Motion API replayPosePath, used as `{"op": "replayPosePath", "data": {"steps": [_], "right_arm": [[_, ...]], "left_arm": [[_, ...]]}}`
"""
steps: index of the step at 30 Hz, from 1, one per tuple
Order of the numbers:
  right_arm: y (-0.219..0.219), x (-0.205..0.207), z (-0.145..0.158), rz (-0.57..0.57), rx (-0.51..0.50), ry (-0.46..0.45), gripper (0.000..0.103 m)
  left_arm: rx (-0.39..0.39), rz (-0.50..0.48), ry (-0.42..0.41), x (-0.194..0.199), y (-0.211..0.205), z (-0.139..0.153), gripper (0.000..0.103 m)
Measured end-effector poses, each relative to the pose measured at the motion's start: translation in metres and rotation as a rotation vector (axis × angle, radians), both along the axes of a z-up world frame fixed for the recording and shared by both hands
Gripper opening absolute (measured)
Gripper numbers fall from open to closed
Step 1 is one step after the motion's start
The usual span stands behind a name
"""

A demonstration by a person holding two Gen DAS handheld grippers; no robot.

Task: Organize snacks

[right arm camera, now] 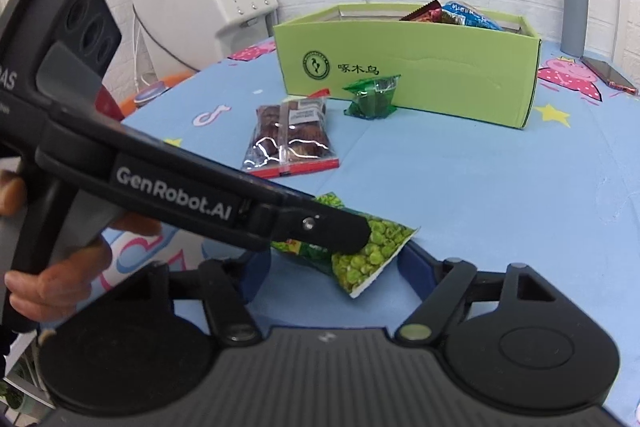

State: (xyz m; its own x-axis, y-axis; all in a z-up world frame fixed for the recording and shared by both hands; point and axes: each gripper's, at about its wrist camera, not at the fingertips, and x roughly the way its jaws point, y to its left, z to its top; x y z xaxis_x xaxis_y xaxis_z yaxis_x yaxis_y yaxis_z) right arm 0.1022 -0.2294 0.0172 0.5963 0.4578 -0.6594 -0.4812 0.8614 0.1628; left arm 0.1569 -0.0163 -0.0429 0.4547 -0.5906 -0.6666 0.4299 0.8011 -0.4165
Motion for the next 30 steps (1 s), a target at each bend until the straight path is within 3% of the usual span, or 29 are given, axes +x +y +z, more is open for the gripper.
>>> {"op": "replayPosePath", "data": {"steps": [4,6,8,12,15,19,23,26,30], "right_arm": [[0.002,0.003,0.0,0.0,-0.008,-0.007,0.082],[0.002,0.009,-0.001,0.024,0.006,0.014,0.096],[-0.001,0.014,0.006,0.036,-0.002,0.013,0.099],[-0.02,0.024,0.027,-0.017,0.013,-0.037,0.102],[-0.027,0.036,0.025,-0.055,0.06,-0.031,0.103],[-0.032,0.045,0.008,-0.084,0.113,0.018,0.103],[-0.032,0.046,-0.002,-0.103,0.092,0.043,0.103],[-0.022,0.04,0.001,-0.052,0.071,0.029,0.103],[-0.008,0.031,0.002,0.018,0.041,0.015,0.103]], "left_arm": [[-0.002,0.006,0.003,0.005,-0.002,0.0,0.034],[-0.01,0.0,0.028,0.011,0.001,0.002,0.04],[-0.024,0.014,0.024,0.016,0.011,0.013,0.043],[-0.015,0.083,-0.123,0.031,0.032,0.049,0.061],[0.072,0.101,-0.207,0.066,0.023,0.06,0.062],[0.2,0.042,-0.185,0.116,-0.005,0.04,0.055],[0.301,0.0,-0.151,0.135,-0.026,0.014,0.042],[0.298,-0.002,-0.131,0.137,-0.026,0.003,0.031],[0.289,0.014,-0.122,0.138,-0.022,0.004,0.024]]}}
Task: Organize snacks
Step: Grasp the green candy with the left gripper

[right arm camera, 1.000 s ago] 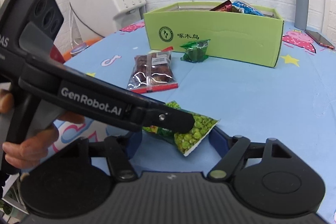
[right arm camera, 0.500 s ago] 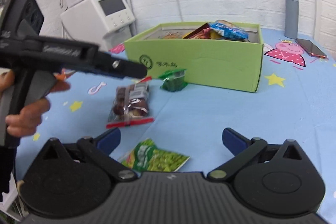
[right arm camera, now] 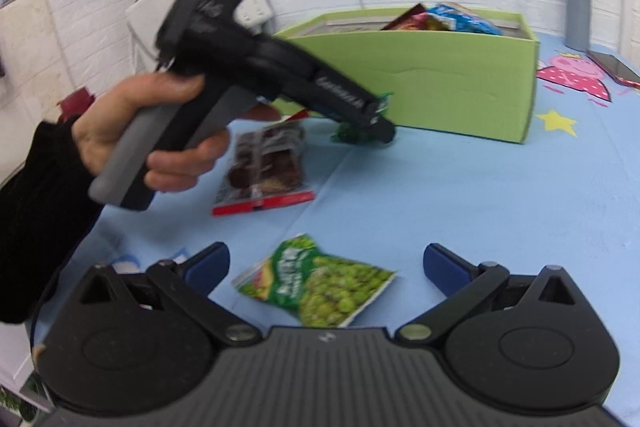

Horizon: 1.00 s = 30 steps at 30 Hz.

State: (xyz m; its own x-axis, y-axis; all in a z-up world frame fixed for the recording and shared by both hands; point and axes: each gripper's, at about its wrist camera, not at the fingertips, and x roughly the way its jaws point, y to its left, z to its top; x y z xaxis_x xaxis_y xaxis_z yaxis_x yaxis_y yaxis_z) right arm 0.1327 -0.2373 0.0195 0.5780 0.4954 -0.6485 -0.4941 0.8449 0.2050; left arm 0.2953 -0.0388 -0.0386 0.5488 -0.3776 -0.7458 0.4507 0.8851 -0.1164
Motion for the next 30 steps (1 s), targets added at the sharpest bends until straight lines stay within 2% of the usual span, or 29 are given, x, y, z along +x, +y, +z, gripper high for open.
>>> {"op": "replayPosePath", "data": {"steps": [5,8,12,19,23,25,30], "right_arm": [[0.026,0.001,0.002,0.034,-0.158,-0.112,0.103],[0.037,0.0,-0.004,0.11,-0.216,-0.105,0.103],[0.022,0.0,-0.008,0.047,-0.181,-0.052,0.103],[-0.01,-0.021,-0.006,-0.084,-0.197,-0.042,0.102],[-0.01,-0.037,0.001,-0.094,-0.197,-0.049,0.103],[-0.004,-0.042,0.005,-0.051,-0.17,-0.071,0.103],[0.01,-0.031,0.002,-0.046,-0.174,-0.08,0.102]], "left_arm": [[0.022,0.001,-0.004,-0.003,-0.008,0.002,0.017],[0.011,-0.018,0.011,-0.01,-0.012,0.004,0.014],[-0.012,-0.05,0.031,-0.031,-0.013,0.007,0.013],[-0.044,-0.06,0.001,-0.089,-0.005,0.019,0.013],[-0.072,-0.034,-0.003,-0.12,0.017,0.025,0.013],[-0.072,-0.008,0.005,-0.133,0.027,0.025,0.013],[-0.072,0.019,0.033,-0.156,0.046,0.018,0.014]]}}
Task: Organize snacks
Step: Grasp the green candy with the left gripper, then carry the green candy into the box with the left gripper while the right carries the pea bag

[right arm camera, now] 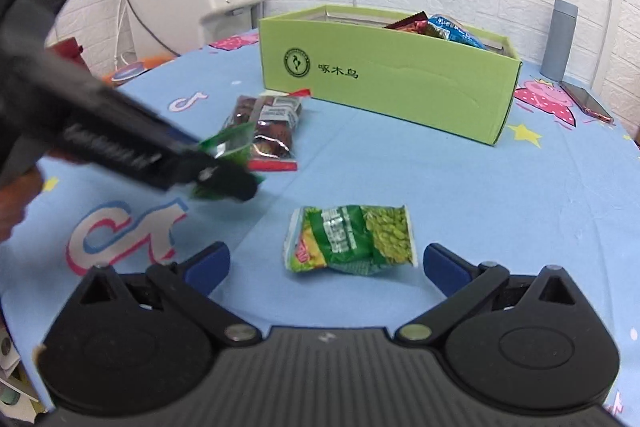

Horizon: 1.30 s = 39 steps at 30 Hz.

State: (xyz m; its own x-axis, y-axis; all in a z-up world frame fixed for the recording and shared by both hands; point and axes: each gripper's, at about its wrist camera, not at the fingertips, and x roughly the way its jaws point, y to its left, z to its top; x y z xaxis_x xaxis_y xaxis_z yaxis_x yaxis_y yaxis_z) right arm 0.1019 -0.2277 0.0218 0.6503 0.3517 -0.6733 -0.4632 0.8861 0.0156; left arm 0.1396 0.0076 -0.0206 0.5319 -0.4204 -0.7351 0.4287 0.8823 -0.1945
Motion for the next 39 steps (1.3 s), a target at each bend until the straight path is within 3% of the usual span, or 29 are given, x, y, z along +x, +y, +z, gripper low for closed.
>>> {"op": "replayPosePath", "data": {"steps": [3,4,11,16,19,23,26,27,28,29,31,35,39], "right_arm": [[0.003,0.012,-0.008,-0.01,0.015,0.044,0.102],[0.005,0.012,-0.011,-0.001,-0.008,0.02,0.102],[0.006,0.01,-0.011,0.008,-0.002,0.008,0.102],[0.006,0.018,-0.004,0.026,-0.009,0.068,0.102],[-0.001,0.014,0.006,0.035,0.048,0.035,0.102],[-0.002,0.016,0.004,0.034,0.037,0.049,0.102],[-0.002,0.02,-0.001,0.031,0.044,0.067,0.1],[-0.001,0.02,-0.003,0.033,0.041,0.069,0.098],[-0.001,0.019,-0.004,0.029,0.033,0.058,0.09],[-0.002,0.015,-0.003,0.028,0.013,0.034,0.075],[-0.011,0.013,0.003,0.017,0.063,0.055,0.06],[-0.017,0.007,0.007,0.005,0.052,0.044,0.059],[-0.024,0.005,0.02,-0.002,0.106,0.034,0.059]], "left_arm": [[0.011,0.027,0.015,0.0,0.005,-0.007,0.014],[0.014,0.032,0.022,0.002,0.006,-0.01,0.014],[0.016,0.013,-0.013,0.0,0.003,-0.015,0.032],[0.021,0.011,-0.019,-0.001,0.002,-0.015,0.033],[0.013,0.021,-0.018,-0.003,0.007,-0.013,0.036],[0.022,0.033,-0.032,-0.004,0.008,-0.014,0.043],[0.04,0.033,-0.046,-0.004,0.004,-0.017,0.041],[0.051,0.032,-0.053,-0.005,0.003,-0.017,0.035],[0.06,0.03,-0.062,-0.006,0.002,-0.017,0.027],[0.069,0.027,-0.066,-0.007,0.002,-0.017,0.01],[0.051,0.032,-0.05,-0.007,0.005,-0.016,0.009],[-0.025,0.041,-0.004,-0.004,0.014,-0.011,0.008],[-0.092,0.043,0.011,0.0,0.024,0.003,0.008]]}}
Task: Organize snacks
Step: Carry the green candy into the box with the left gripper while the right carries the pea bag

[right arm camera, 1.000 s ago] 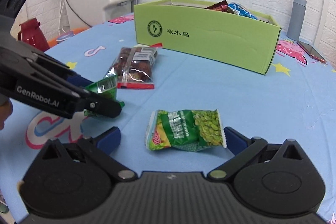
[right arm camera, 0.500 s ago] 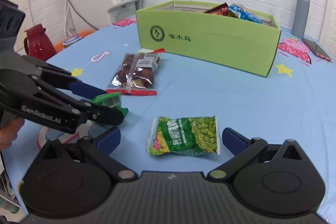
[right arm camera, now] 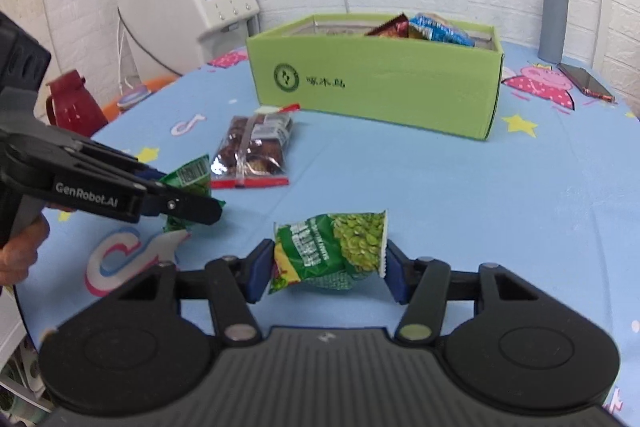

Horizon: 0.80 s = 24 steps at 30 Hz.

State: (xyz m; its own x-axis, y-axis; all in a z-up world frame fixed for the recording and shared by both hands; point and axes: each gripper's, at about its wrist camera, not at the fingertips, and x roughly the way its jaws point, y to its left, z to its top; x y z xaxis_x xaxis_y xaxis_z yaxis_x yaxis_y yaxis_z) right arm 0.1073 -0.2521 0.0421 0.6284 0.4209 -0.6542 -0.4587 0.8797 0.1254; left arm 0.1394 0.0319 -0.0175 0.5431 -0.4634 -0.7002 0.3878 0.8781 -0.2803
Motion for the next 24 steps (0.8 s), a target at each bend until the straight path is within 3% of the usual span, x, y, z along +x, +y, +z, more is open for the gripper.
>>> {"op": "replayPosePath", "data": {"steps": [6,9,12,18,20,22,24], "right_arm": [[0.005,0.037,0.053,0.027,0.05,-0.122,0.062],[0.016,0.081,0.078,0.039,0.043,-0.182,0.063],[0.028,0.137,0.088,0.047,0.034,-0.204,0.063],[0.051,0.229,0.066,0.047,-0.008,-0.176,0.064],[0.056,0.245,0.051,0.052,-0.018,-0.149,0.073],[0.059,0.251,0.037,0.066,-0.029,-0.124,0.085],[0.06,0.247,0.031,0.057,-0.056,-0.145,0.094]], "left_arm": [[-0.051,0.027,-0.11,0.045,0.008,0.058,0.008],[-0.055,0.066,-0.176,0.089,0.01,0.086,0.008],[-0.065,0.094,-0.182,0.14,0.01,0.097,0.008],[-0.015,0.122,-0.121,0.223,-0.004,0.072,0.009],[0.013,0.119,-0.092,0.236,-0.006,0.052,0.011],[0.048,0.133,-0.088,0.239,-0.007,0.039,0.021],[0.051,0.142,-0.11,0.235,-0.004,0.037,0.039]]}}
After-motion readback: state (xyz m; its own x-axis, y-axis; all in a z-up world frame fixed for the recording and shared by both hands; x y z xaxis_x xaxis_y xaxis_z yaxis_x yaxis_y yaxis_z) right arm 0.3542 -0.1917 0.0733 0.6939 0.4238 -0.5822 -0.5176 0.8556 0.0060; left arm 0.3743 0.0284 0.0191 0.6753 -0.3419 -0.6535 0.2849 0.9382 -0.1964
